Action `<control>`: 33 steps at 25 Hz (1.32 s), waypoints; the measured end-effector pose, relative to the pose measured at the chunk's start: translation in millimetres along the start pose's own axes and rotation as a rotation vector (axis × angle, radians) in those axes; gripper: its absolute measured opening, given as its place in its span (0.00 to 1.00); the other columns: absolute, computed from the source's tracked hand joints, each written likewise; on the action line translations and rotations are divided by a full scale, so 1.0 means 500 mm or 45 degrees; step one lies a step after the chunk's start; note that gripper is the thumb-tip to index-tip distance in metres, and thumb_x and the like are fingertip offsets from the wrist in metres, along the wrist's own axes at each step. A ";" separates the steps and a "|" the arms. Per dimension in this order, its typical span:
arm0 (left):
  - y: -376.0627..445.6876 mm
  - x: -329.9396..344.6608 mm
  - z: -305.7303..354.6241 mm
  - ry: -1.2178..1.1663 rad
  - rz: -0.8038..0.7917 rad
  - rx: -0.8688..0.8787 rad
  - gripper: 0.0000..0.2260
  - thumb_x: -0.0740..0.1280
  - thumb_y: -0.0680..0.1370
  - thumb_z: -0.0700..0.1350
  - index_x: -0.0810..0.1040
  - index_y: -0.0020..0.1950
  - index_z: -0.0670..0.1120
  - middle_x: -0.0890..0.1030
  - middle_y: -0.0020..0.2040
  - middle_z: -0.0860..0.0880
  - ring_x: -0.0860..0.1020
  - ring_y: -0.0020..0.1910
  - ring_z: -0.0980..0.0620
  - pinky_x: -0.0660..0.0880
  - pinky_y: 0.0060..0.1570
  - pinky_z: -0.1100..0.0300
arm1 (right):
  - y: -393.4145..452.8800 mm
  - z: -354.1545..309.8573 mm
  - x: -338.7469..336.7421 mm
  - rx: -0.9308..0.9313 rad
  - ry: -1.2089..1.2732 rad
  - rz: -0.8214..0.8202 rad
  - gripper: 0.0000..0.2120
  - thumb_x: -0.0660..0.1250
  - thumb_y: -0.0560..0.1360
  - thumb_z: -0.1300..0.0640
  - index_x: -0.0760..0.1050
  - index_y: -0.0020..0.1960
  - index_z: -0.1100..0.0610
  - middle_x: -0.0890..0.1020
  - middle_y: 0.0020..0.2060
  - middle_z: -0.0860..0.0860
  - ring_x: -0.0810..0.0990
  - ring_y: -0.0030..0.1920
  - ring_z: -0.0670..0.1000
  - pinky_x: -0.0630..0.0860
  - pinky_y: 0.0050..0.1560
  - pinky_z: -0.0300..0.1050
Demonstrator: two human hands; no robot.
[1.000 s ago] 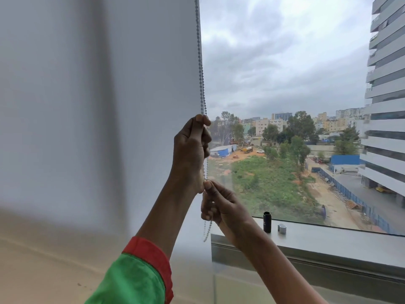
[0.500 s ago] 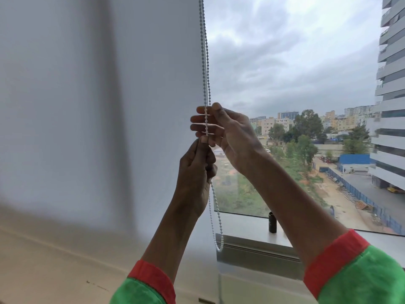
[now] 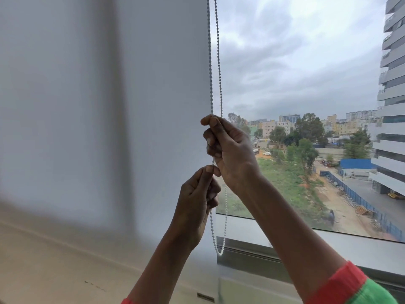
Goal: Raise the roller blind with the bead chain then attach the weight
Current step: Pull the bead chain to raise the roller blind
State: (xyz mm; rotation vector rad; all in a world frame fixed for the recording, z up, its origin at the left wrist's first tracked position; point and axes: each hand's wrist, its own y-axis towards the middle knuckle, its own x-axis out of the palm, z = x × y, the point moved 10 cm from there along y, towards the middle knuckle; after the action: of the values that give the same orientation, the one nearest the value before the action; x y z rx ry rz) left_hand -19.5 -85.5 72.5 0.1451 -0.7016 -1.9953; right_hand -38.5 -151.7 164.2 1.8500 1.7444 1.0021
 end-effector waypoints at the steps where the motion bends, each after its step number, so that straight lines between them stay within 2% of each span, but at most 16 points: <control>1: -0.003 -0.002 -0.010 0.033 -0.019 -0.043 0.14 0.60 0.78 0.52 0.80 0.37 0.51 0.73 0.27 0.52 0.69 0.28 0.56 0.68 0.31 0.65 | -0.005 0.005 -0.006 -0.013 0.029 -0.007 0.11 0.59 0.79 0.57 0.79 0.43 0.53 0.68 0.25 0.46 0.59 0.25 0.45 0.55 0.23 0.37; 4: 0.011 -0.031 -0.024 0.293 0.084 -0.168 0.16 0.56 0.81 0.51 0.80 0.42 0.48 0.80 0.35 0.48 0.77 0.36 0.52 0.73 0.38 0.63 | -0.008 0.009 -0.021 -0.059 0.092 -0.008 0.12 0.59 0.79 0.61 0.79 0.43 0.56 0.67 0.25 0.47 0.61 0.27 0.44 0.58 0.26 0.34; 6: 0.035 -0.055 0.001 0.409 0.206 -0.163 0.16 0.54 0.82 0.50 0.79 0.45 0.46 0.82 0.42 0.47 0.80 0.43 0.51 0.74 0.44 0.61 | -0.008 0.006 -0.016 -0.073 0.095 -0.021 0.11 0.58 0.79 0.61 0.78 0.43 0.57 0.65 0.26 0.50 0.61 0.28 0.45 0.58 0.27 0.35; 10: 0.093 -0.056 0.104 0.238 0.240 -0.002 0.16 0.53 0.82 0.49 0.79 0.49 0.46 0.83 0.49 0.46 0.81 0.49 0.50 0.75 0.47 0.59 | -0.014 0.002 0.008 -0.099 0.164 -0.087 0.11 0.57 0.79 0.63 0.77 0.44 0.59 0.64 0.27 0.53 0.67 0.25 0.42 0.65 0.26 0.31; 15: 0.138 -0.008 0.213 0.042 0.173 0.184 0.16 0.54 0.82 0.49 0.79 0.53 0.43 0.84 0.43 0.46 0.84 0.43 0.52 0.79 0.44 0.59 | -0.039 0.042 0.004 -0.035 0.155 -0.082 0.13 0.59 0.79 0.61 0.80 0.41 0.55 0.66 0.27 0.50 0.62 0.28 0.44 0.59 0.27 0.34; 19: 0.151 0.033 0.236 -0.034 0.054 0.185 0.17 0.54 0.81 0.53 0.78 0.55 0.44 0.85 0.38 0.50 0.84 0.37 0.55 0.78 0.35 0.63 | -0.061 0.075 0.002 0.008 0.133 -0.090 0.10 0.60 0.77 0.58 0.79 0.41 0.54 0.67 0.25 0.47 0.63 0.28 0.44 0.59 0.28 0.33; 21: 0.154 0.044 0.239 -0.103 0.015 0.176 0.17 0.55 0.80 0.56 0.77 0.55 0.45 0.84 0.33 0.51 0.80 0.29 0.56 0.74 0.30 0.65 | -0.071 0.086 -0.005 0.016 0.086 -0.088 0.09 0.62 0.76 0.56 0.79 0.41 0.54 0.66 0.25 0.47 0.62 0.29 0.45 0.58 0.29 0.34; 23: 0.156 0.042 0.238 -0.134 0.034 0.193 0.16 0.57 0.80 0.55 0.78 0.53 0.47 0.81 0.29 0.51 0.71 0.24 0.57 0.67 0.28 0.65 | -0.081 0.099 -0.018 0.038 0.046 -0.079 0.09 0.62 0.76 0.56 0.79 0.41 0.54 0.66 0.25 0.48 0.62 0.29 0.45 0.59 0.29 0.34; 25: 0.153 0.040 0.229 -0.101 0.052 0.201 0.13 0.58 0.81 0.51 0.80 0.50 0.47 0.75 0.26 0.51 0.64 0.23 0.57 0.62 0.27 0.65 | -0.091 0.112 -0.030 0.058 0.023 -0.075 0.09 0.61 0.76 0.57 0.79 0.42 0.55 0.67 0.25 0.48 0.63 0.28 0.45 0.59 0.29 0.33; 28: 0.143 0.035 0.209 -0.083 0.041 0.219 0.11 0.59 0.81 0.46 0.79 0.44 0.46 0.67 0.23 0.53 0.59 0.23 0.56 0.57 0.23 0.65 | -0.100 0.131 -0.034 0.080 -0.005 -0.099 0.08 0.63 0.74 0.54 0.79 0.43 0.56 0.68 0.24 0.47 0.63 0.27 0.44 0.61 0.29 0.32; 31: 0.121 0.010 0.187 -0.061 0.095 0.258 0.11 0.60 0.80 0.45 0.78 0.41 0.47 0.64 0.23 0.54 0.57 0.24 0.56 0.55 0.22 0.65 | -0.113 0.170 -0.027 0.180 0.008 -0.207 0.09 0.63 0.74 0.54 0.79 0.44 0.58 0.71 0.25 0.48 0.65 0.26 0.44 0.63 0.28 0.33; 33: 0.100 -0.009 0.165 -0.014 0.135 0.296 0.10 0.61 0.80 0.45 0.79 0.41 0.48 0.65 0.23 0.54 0.56 0.25 0.55 0.55 0.23 0.64 | -0.126 0.198 -0.031 0.285 0.023 -0.282 0.10 0.63 0.74 0.54 0.80 0.46 0.59 0.77 0.27 0.51 0.70 0.28 0.48 0.68 0.30 0.35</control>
State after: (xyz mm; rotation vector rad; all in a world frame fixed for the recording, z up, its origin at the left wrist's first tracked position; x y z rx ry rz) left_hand -10.2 -65.4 166.3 0.2305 -0.9288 -1.8112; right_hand -8.5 -140.5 50.1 1.7285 2.0911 0.7666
